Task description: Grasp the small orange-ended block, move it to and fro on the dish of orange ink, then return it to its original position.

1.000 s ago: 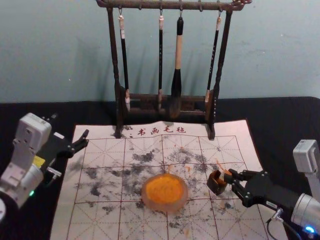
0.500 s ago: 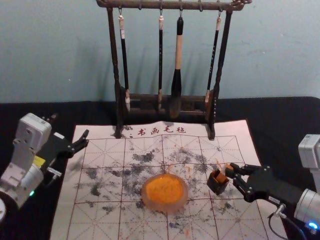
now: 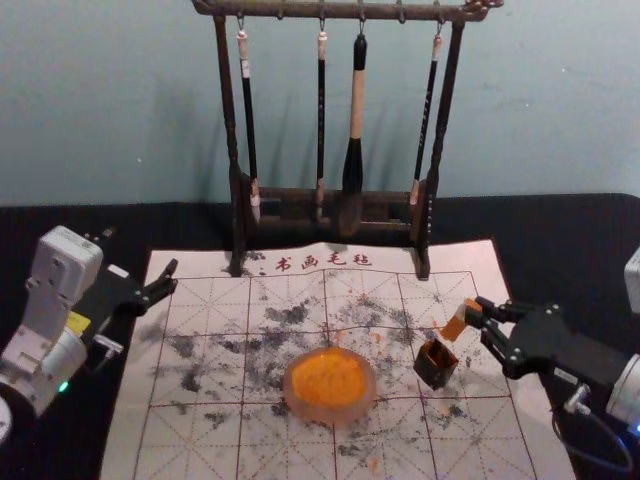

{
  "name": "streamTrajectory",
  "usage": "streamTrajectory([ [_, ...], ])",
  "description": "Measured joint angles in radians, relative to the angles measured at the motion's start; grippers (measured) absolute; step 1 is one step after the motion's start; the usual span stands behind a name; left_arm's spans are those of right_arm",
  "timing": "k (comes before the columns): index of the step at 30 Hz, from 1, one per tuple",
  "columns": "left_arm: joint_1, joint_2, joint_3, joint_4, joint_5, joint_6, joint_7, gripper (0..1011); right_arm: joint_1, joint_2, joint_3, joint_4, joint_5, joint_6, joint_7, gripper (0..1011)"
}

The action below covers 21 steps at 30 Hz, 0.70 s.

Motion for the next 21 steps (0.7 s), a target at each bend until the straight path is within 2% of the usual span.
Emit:
streamTrajectory([
  [8, 0.0, 0.0, 0.0, 0.0, 0.0, 0.0, 0.0, 1001, 0.041, -0.003, -0.013, 0.007, -0.007, 0.01, 0.017, 104],
  [21, 0.0, 0.0, 0.0, 0.0, 0.0, 0.0, 0.0, 1001, 0.178, -0.045, -0.105, 0.081, -0.034, 0.032, 0.086, 104],
])
